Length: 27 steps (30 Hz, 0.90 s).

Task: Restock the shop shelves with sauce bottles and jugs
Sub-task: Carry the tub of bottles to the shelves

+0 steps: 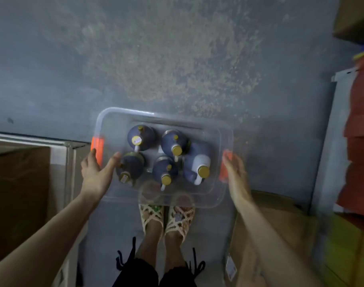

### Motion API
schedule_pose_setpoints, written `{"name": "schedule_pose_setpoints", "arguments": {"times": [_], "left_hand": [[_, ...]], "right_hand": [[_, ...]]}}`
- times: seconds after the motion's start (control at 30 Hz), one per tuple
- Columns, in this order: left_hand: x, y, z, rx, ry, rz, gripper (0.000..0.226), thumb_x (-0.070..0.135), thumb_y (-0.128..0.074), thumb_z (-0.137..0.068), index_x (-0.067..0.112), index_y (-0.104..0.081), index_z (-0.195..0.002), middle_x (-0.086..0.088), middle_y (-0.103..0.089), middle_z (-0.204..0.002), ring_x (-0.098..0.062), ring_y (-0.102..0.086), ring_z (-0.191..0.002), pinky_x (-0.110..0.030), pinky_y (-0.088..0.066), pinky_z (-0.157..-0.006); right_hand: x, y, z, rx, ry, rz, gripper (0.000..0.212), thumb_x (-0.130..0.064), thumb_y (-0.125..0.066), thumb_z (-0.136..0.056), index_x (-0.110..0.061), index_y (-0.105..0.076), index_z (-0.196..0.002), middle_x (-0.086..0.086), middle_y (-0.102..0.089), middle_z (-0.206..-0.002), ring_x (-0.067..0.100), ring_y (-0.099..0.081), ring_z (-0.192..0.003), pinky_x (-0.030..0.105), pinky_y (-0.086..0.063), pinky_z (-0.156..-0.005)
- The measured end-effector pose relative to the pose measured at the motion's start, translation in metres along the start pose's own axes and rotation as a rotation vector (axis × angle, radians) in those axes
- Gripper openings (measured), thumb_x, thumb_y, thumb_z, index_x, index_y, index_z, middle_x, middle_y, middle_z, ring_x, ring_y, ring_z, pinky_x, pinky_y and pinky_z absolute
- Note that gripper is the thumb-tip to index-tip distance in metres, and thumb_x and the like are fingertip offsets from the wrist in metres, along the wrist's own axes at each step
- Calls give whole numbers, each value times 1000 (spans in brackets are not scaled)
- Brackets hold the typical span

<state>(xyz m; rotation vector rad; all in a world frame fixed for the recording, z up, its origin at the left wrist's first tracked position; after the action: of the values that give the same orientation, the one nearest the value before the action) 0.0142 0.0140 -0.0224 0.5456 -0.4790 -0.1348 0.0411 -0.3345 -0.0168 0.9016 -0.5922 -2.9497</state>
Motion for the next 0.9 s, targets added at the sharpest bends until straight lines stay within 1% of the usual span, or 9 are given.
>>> {"name": "schedule_pose_setpoints", "arguments": {"times": [0.1, 0.17, 0.3, 0.4, 0.53, 0.7, 0.77, 0.83, 0.9], "left_hand": [[-11, -4, -15, 88, 23, -44, 109, 80, -51, -57, 23, -28, -147, -11, -27, -150, -32, -31, -138, -52, -24, -114], [-19, -7, -27, 142, 37, -83, 107, 80, -47, -58, 23, -28, -147, -12, -31, -150, -36, -34, -136, -56, -24, -112], [-32, -8, -46, 126, 12, 62, 92, 70, -61, -71, 18, -36, -142, -9, -48, -139, -30, -49, -125, -48, -35, -109], [-35, -10, -52, 122, -22, 122, 66, 45, -63, -88, 18, -37, -143, -4, -53, -133, -23, -53, -119, -42, -38, -107], [-32, -7, -46, 177, -44, 141, 59, 46, -63, -87, 15, -44, -133, -11, -57, -126, -27, -56, -114, -47, -43, -102], [-26, 6, -36, 196, -18, 7, 91, 81, -53, -62, 19, -49, -128, -15, -51, -127, -33, -53, -116, -53, -42, -102], [-22, 9, -34, 180, 29, -73, 78, 80, -49, -66, 18, -56, -114, -19, -51, -124, -37, -50, -117, -51, -38, -105], [-19, 9, -35, 165, 61, -136, 57, 69, -50, -81, 17, -58, -101, -23, -46, -123, -41, -46, -117, -48, -35, -108], [-18, 8, -40, 168, 48, -149, 56, 63, -47, -88, 11, -58, -106, -24, -45, -123, -42, -45, -118, -49, -34, -107]], "right_hand": [[15, -6, -12, -21, -25, 10, 76, -63, -62, -78, -34, -38, -144, -17, -41, -142, 13, -41, -133, 46, -35, -112], [26, -10, -23, -33, -54, -3, 86, -72, -60, -70, -38, -34, -145, -15, -40, -146, 12, -41, -132, 46, -35, -111], [44, -14, -42, 2, -61, 4, 59, -49, -56, -91, -36, -34, -144, -16, -41, -132, 9, -42, -122, 46, -36, -110], [50, -16, -52, 52, -80, 21, 63, -48, -56, -91, -32, -31, -146, -7, -40, -141, 19, -41, -131, 50, -37, -109], [49, -12, -51, 73, -92, 3, 64, -51, -59, -89, -33, -34, -145, -5, -43, -143, 20, -45, -129, 49, -39, -107], [35, -1, -34, 75, -60, -44, 35, -38, -57, -94, -32, -51, -128, -10, -56, -120, 8, -56, -102, 39, -52, -82], [29, 2, -32, 65, -100, -28, 39, -40, -55, -95, -28, -49, -132, -3, -53, -123, 13, -56, -103, 44, -54, -85], [22, 1, -32, 31, -112, 7, 30, -38, -50, -97, -27, -53, -125, -1, -54, -119, 16, -54, -102, 44, -54, -84], [21, 1, -35, 30, -115, 20, 24, -41, -48, -98, -28, -53, -117, -2, -53, -117, 17, -53, -101, 40, -54, -78]]}}
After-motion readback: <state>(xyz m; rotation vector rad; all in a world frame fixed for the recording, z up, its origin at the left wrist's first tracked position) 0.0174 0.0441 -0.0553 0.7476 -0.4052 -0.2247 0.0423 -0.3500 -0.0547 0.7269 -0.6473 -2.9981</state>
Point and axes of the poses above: each hand's wrist, its own z-axis away from the middle knuckle, its own y-axis out of the back of the hand, x = y × z, the point moved 3 cm from there along -z, towards the middle knuckle
